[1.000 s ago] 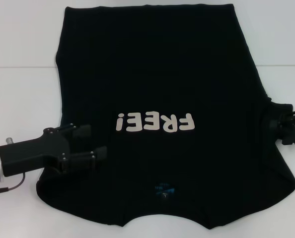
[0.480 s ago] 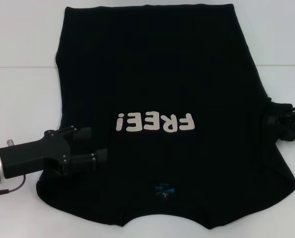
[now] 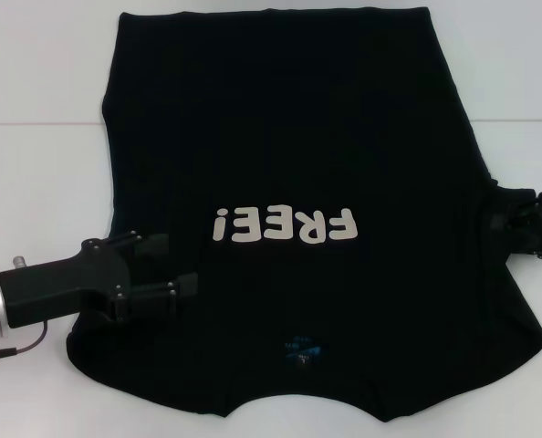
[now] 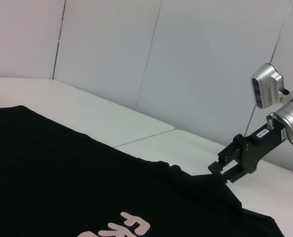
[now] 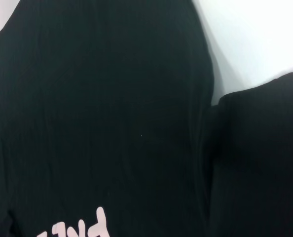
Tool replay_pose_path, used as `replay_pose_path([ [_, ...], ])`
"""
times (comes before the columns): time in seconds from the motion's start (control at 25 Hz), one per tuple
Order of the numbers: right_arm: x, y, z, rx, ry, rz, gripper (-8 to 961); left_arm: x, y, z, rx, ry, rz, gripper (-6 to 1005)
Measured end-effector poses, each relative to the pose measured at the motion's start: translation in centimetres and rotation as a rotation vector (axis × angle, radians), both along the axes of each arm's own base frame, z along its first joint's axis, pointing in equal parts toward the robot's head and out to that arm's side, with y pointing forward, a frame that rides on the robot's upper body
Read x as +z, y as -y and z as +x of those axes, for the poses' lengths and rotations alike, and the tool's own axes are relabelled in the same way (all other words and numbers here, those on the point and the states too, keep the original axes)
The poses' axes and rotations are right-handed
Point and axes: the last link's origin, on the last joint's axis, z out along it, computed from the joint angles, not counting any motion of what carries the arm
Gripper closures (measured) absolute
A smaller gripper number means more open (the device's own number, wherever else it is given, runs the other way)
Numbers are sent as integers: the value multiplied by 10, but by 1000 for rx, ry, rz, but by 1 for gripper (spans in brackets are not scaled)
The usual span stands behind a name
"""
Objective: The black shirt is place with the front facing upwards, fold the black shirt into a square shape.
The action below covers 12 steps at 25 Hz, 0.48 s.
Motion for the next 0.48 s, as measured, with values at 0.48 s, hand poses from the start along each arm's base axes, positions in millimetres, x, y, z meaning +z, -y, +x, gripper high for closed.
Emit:
replay_pose_path([
  [0.48,0,-9,-11,52,27,13,700,-1,1,0,1,2,-1,137],
])
